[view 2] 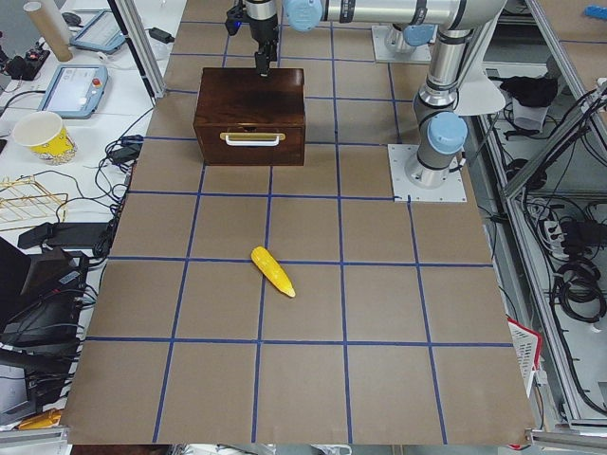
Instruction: Open drawer and put corn inside
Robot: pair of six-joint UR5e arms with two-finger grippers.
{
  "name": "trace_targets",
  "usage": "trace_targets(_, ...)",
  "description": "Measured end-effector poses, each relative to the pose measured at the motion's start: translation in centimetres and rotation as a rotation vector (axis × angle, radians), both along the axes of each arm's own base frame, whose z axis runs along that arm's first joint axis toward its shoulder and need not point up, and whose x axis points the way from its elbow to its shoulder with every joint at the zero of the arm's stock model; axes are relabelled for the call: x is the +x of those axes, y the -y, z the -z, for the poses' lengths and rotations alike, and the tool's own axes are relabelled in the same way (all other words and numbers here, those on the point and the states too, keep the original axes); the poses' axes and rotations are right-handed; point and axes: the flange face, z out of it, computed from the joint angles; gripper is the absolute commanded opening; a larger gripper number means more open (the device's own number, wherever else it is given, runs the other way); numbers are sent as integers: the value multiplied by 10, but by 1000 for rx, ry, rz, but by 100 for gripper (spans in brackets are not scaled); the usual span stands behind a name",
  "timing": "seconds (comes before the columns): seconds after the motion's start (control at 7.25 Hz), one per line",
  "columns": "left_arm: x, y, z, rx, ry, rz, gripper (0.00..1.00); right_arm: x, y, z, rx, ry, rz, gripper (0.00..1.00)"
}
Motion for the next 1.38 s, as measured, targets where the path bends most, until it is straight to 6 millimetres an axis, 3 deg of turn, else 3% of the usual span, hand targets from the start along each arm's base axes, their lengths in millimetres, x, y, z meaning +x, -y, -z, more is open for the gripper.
trace_targets(0.41, 3, 8, 6, -8, -14, -7, 100, 0, 0, 0, 0, 0, 1, 100)
trace_targets(0.69, 25, 15, 5, -23, -30, -49, 100, 0, 0, 0, 0, 0, 1, 100)
trace_targets(1.1, 105, 26, 3, -43, -105, -146, 100, 0, 0, 0, 0, 0, 0, 100)
trace_targets(1.38, 172, 28, 8, -62, -145, -123, 100, 0, 0, 0, 0, 0, 0, 100)
